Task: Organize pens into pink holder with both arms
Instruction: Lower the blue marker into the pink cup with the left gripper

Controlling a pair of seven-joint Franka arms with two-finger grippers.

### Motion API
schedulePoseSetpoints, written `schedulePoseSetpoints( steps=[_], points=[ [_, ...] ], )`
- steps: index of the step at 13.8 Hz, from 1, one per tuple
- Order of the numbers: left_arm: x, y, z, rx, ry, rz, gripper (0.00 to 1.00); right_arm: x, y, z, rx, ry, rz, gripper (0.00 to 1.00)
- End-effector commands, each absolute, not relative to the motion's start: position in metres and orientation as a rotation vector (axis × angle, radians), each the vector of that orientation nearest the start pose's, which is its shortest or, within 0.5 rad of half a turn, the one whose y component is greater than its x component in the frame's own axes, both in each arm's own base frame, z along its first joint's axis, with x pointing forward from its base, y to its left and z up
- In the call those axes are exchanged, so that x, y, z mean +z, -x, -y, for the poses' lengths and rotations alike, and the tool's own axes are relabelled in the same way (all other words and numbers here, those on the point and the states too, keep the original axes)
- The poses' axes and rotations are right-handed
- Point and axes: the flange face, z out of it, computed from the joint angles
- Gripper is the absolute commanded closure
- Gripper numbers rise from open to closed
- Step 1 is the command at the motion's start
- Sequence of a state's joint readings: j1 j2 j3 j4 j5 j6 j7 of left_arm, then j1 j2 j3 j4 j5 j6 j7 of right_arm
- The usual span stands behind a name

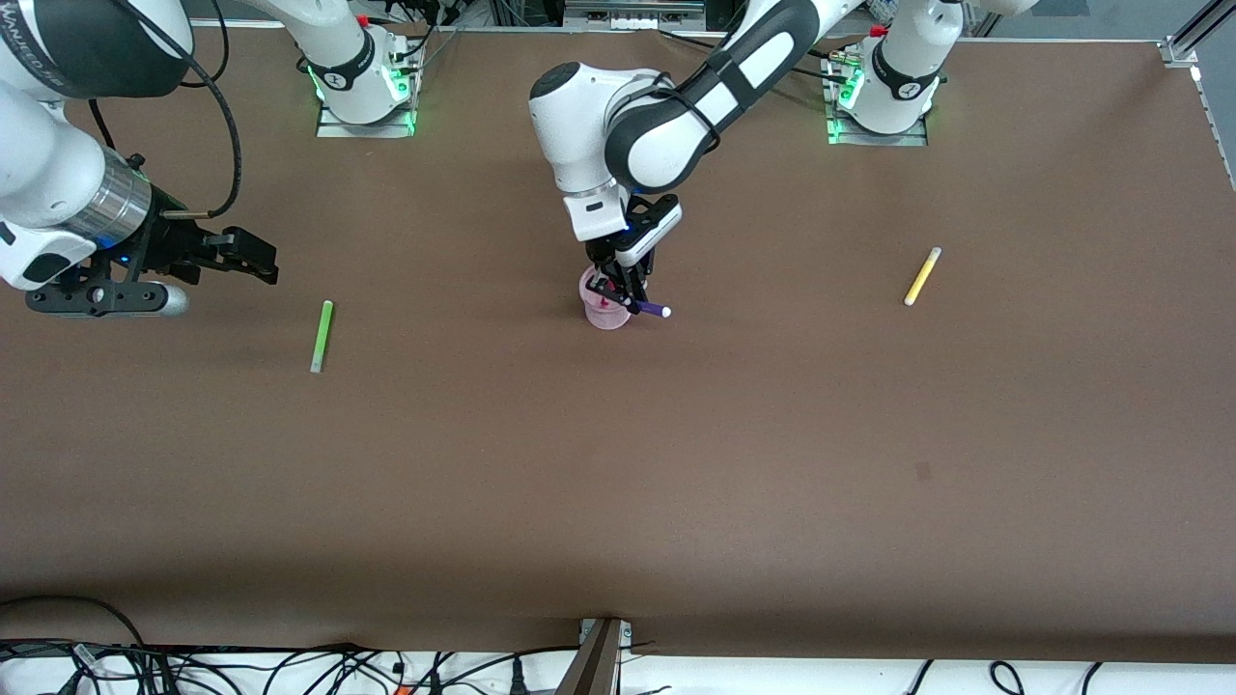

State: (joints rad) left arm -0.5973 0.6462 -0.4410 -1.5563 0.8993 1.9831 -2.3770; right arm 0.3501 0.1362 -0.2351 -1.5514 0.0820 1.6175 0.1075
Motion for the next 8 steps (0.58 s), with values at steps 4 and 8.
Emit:
schedulePoseSetpoints(
  steps=[4,8],
  points=[
    [0.284,-0.409,0.567,-1.043,2.535,1.329,1.00,0.594,-0.565,-0.067,0.135,3.081,0.025,0.00],
    [0.280,-0.400,0.582,-1.073,2.541,1.320,1.00,0.608,-0.536,-0.064,0.115,3.112,0.031,0.00]
  ],
)
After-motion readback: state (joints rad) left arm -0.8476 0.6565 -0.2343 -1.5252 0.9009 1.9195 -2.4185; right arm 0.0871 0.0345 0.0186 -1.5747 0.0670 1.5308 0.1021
